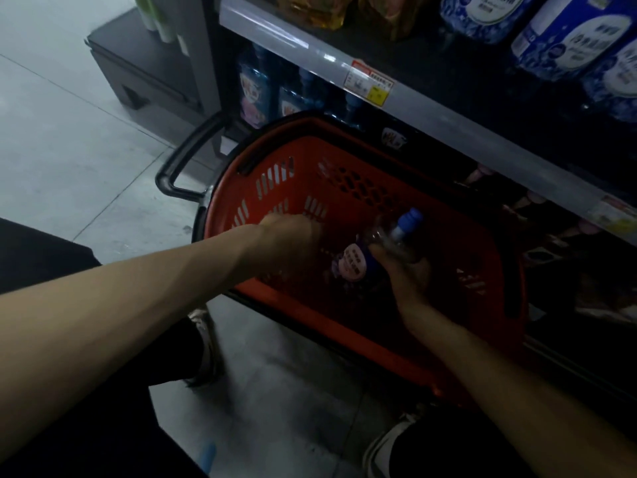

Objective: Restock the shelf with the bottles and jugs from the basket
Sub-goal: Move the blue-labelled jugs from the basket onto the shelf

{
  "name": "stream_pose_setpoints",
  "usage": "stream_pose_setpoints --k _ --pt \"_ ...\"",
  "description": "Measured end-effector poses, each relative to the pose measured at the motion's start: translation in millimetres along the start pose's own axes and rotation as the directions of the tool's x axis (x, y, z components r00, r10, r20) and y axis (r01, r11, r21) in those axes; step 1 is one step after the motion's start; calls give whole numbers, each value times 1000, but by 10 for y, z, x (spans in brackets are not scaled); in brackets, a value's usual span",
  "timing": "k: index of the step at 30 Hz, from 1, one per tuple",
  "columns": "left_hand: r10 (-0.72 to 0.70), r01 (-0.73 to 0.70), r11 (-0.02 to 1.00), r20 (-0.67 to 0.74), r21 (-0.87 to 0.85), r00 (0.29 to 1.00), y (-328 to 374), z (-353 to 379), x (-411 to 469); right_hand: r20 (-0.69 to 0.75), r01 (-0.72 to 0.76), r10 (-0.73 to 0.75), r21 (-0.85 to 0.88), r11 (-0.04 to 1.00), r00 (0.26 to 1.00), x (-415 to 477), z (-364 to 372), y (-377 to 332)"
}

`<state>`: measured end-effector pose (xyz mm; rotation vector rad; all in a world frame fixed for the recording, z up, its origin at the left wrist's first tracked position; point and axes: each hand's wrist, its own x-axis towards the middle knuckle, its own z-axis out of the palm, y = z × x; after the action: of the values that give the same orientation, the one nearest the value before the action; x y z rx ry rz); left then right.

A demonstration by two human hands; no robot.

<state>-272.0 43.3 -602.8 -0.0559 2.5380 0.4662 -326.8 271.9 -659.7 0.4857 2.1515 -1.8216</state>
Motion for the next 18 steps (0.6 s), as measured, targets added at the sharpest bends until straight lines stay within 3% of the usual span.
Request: stream_pose_setpoints --k 3,7,12,18 --pt "-17 6 940 -30 -341 999 6 -155 -25 31 25 -25 -19 1000 999 -164 -13 -306" --pt "66 -112 717 -94 -688 993 124 -444 -106 134 155 -155 12 988 979 -326 -28 -814" --pt "139 -206 542 -155 -815 978 305 -805 -198 209 278 -278 30 960 937 -491 -139 -1377" --pt "235 -191 448 -92 -873 968 412 -855 -320 259 326 -337 87 941 905 -733 -204 -1692"
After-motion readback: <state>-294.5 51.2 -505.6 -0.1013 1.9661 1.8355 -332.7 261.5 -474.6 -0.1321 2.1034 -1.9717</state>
